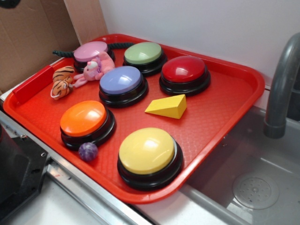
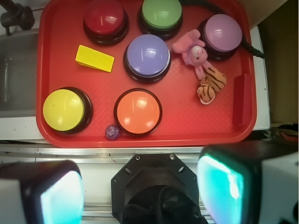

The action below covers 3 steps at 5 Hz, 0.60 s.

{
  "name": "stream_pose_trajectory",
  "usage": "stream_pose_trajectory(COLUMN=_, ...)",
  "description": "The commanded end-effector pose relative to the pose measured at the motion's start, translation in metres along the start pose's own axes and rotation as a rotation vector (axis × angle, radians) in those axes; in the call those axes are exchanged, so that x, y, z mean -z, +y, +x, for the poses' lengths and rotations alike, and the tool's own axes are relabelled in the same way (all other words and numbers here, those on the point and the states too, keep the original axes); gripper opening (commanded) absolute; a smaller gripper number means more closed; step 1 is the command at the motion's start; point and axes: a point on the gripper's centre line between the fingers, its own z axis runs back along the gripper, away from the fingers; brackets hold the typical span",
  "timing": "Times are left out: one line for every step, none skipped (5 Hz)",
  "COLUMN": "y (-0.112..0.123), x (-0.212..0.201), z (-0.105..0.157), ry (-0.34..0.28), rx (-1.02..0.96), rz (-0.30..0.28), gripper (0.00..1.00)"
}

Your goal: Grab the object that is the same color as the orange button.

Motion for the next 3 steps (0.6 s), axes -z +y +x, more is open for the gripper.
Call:
stream_pose_trajectory(y=0.0, x=0.0, z=0.0, ry=0.0, rx=0.0, rz=0.0, gripper=1.0)
stream_pose_trajectory(y=0.025, x=0.021, z=0.027, ry=-0.027, rx=-0.219, rz=0.017, gripper=1.0)
stream_pose_trajectory(y=0.047, x=0.037, z=0.05, ry=-0.143, rx=-0.363, rz=0.058, gripper=1.0)
